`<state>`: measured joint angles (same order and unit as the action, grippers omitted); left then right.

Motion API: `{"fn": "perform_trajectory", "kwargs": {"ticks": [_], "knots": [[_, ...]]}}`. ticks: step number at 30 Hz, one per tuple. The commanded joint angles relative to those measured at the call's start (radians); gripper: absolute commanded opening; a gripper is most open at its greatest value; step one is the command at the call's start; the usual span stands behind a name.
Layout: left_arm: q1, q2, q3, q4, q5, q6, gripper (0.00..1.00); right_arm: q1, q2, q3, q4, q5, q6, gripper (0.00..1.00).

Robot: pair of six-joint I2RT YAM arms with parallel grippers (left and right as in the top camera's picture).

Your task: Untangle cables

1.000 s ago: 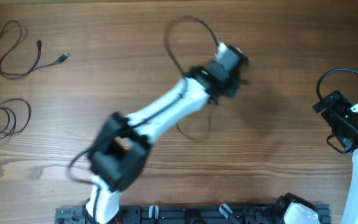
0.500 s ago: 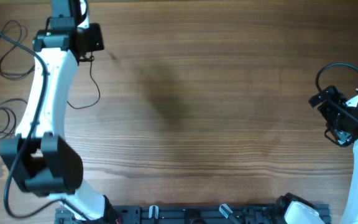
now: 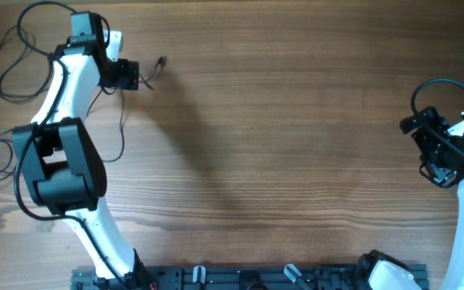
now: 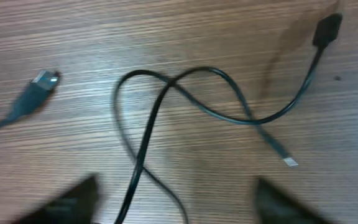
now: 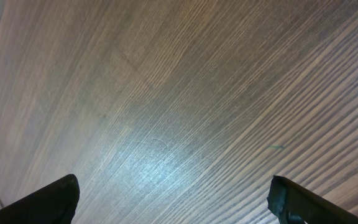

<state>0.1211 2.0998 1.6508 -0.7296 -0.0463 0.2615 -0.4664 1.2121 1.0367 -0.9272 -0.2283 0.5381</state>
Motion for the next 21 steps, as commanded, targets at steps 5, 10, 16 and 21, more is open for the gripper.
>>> {"fn": "perform_trajectory", "kwargs": {"ticks": [5, 10, 16, 21], "knots": [[0.006, -0.397, 0.050, -0.051, -0.024, -0.163, 1.00, -0.002, 0.005, -0.003, 0.014, -0.034, -0.027, 0.97], [0.008, -0.731, 0.040, -0.206, 0.160, -0.174, 1.00, -0.002, 0.005, -0.003, 0.065, -0.033, -0.051, 0.97], [0.152, -1.196, -0.272, -0.209, 0.116, -0.274, 1.00, -0.002, 0.005, -0.003, 0.117, -0.032, -0.120, 0.97], [0.190, -1.491, -0.362, -0.329, 0.180, -0.270, 1.00, -0.002, 0.005, -0.003, 0.153, -0.033, -0.114, 0.96]]}}
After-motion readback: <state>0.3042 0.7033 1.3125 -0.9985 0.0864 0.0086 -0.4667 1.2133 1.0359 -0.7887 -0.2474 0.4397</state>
